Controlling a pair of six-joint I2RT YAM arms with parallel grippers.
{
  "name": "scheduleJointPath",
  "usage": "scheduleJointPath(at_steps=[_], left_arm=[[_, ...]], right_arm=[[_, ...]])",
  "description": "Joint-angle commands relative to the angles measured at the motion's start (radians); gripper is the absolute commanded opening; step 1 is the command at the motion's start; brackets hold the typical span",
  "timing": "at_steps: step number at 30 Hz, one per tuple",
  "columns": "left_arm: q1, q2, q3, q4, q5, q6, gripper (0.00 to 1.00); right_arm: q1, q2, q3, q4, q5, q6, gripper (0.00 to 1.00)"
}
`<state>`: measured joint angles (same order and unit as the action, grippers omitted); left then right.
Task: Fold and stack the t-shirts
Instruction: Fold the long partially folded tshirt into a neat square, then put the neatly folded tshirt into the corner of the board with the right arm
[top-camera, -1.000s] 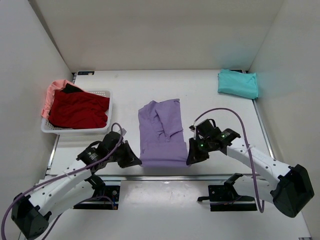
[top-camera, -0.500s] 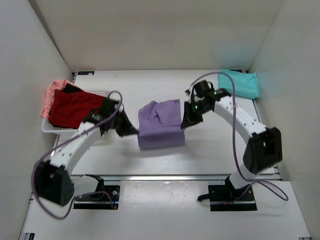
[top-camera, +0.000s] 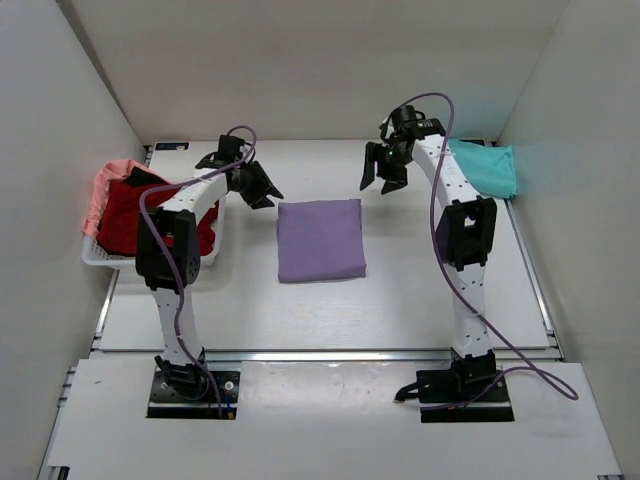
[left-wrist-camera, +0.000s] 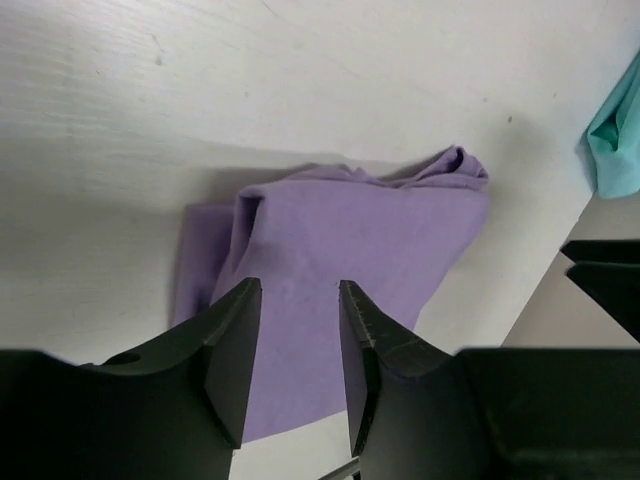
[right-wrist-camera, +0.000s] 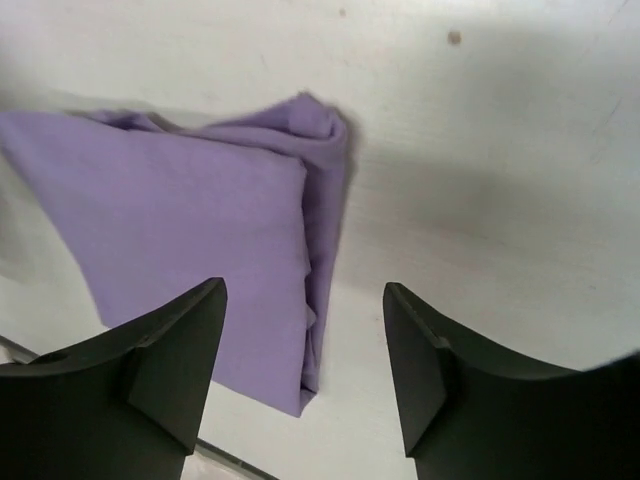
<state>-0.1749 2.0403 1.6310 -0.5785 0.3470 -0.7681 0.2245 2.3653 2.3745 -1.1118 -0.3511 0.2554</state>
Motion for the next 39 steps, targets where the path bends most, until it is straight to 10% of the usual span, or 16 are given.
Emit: scheduleJointPath(at_steps=[1, 11, 27, 30, 32, 39], left_arm=[[-0.023, -0.119, -0.035, -0.003, 0.049, 0.012, 0.47], [-0.071, -0.434, -0.332, -0.041, 0.075, 0.001, 0.46], [-0.127, -0.561, -0.438, -0.041, 0.116, -0.010, 0.45], [-0.127, -0.572, -0.445, -0.041, 0.116, -0.005, 0.46], [-0.135, -0.588, -0.462, -0.031, 0.118, -0.005, 0.46], [-0.164, -0.598, -0.493, -0.018, 0.109, 0.010, 0.45]], right_arm=[[0.055, -0.020, -0.029, -0.086, 0.050, -0.051, 0.62], [0.076, -0.328, -0.747, 0.366, 0.029, 0.027, 0.73], [0.203, -0.106, -0.628, 0.414, 0.075, 0.186, 0.72], [0.207, -0.069, -0.613, 0.340, 0.129, 0.217, 0.47], [0.204, -0.061, -0.613, 0.296, 0.152, 0.237, 0.00], [0.139, -0.014, -0.333, 0.084, 0.591, -0.008, 0.00]])
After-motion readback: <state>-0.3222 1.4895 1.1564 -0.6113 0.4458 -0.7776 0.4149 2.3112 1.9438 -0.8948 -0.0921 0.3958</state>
